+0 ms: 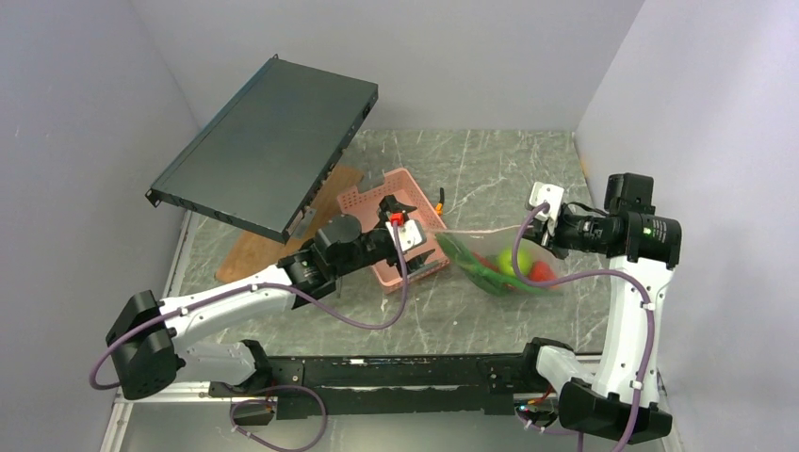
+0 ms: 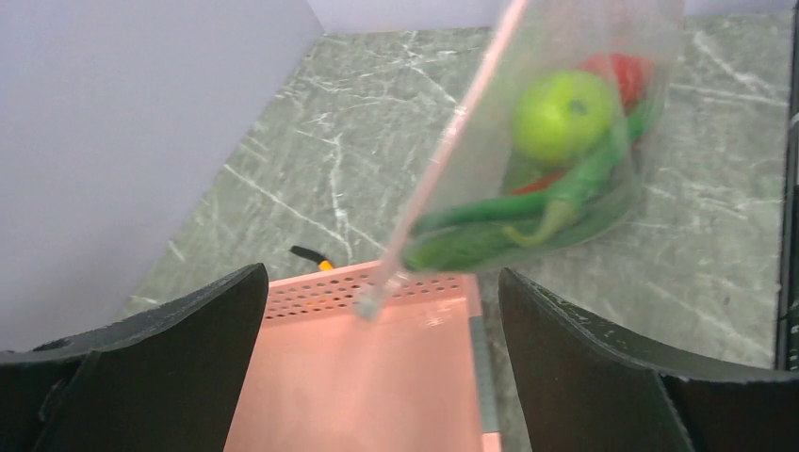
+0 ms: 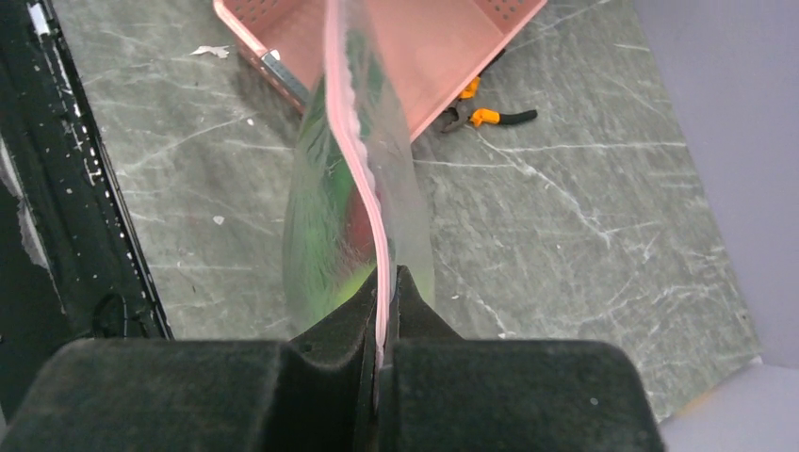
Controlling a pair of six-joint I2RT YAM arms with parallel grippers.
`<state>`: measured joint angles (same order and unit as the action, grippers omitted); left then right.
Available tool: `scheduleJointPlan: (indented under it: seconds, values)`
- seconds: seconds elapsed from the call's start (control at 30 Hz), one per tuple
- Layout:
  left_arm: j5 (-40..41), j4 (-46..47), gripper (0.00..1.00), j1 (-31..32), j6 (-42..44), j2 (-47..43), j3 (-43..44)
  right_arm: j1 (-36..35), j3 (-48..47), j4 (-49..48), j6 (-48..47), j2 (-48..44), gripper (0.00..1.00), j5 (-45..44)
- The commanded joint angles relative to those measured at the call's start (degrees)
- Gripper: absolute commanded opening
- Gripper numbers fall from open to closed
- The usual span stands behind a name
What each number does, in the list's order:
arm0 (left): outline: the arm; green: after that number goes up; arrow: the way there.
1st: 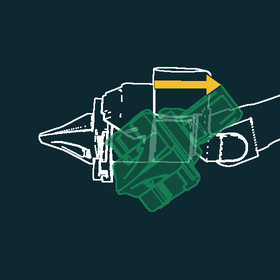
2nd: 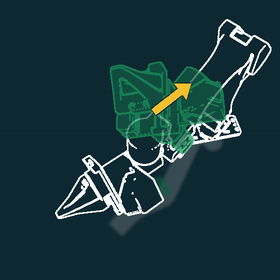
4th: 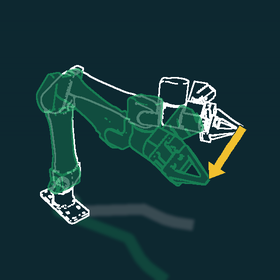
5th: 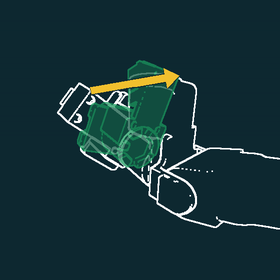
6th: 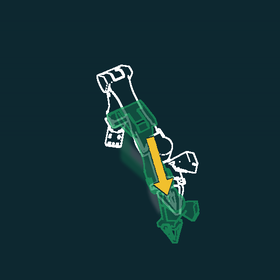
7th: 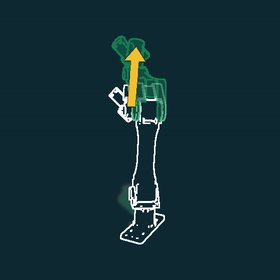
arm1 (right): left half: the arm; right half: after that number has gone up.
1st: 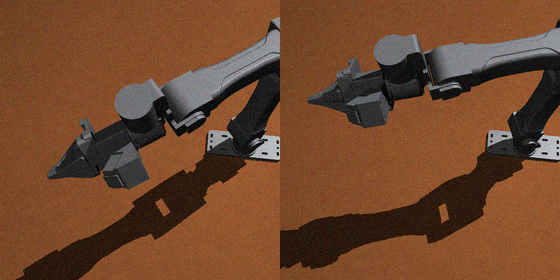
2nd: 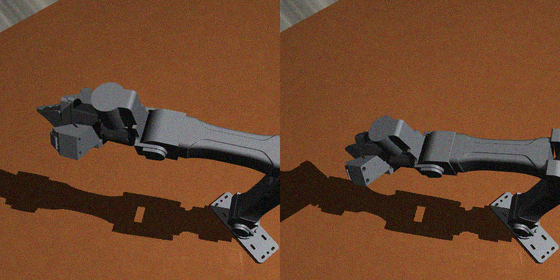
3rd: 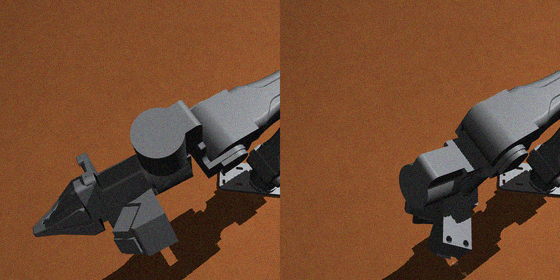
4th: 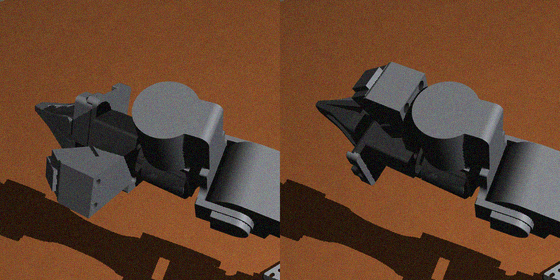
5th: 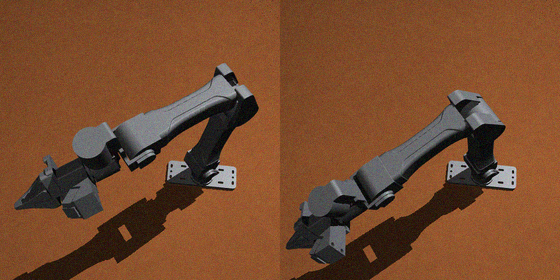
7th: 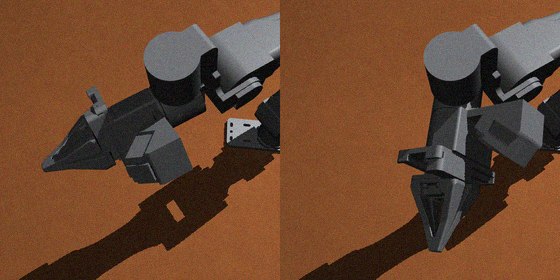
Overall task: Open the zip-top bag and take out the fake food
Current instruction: Pick up the zipper food storage bag at the center of the board.
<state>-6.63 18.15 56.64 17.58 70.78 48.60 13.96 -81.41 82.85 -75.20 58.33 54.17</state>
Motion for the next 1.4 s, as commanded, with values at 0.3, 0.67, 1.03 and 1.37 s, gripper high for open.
scheduleJointPlan:
  seconds: [0.3,0.67,1.03,1.37]
  values:
    - [-9.69,-18.03,0.9,-0.74,17.31,6.15,16.59,-1.14,0.42,2.93,-7.08,0.78,0.0,8.09]
    - [-10.68,-25.4,0.43,-1.3,16.6,14.51,24.22,-1.12,1.58,2.84,-7.19,2.3,0.0,7.32]
    - [-14.6,-32.2,0.0,-1.53,3.91,15.88,32.0,-1.09,-1.06,-0.37,1.05,3.33,0.71,5.27]
    - [-15.62,-44.53,0.0,-1.5,-5.95,23.95,46.96,-5.69,-13.1,3.02,9.36,6.67,0.99,8.44]
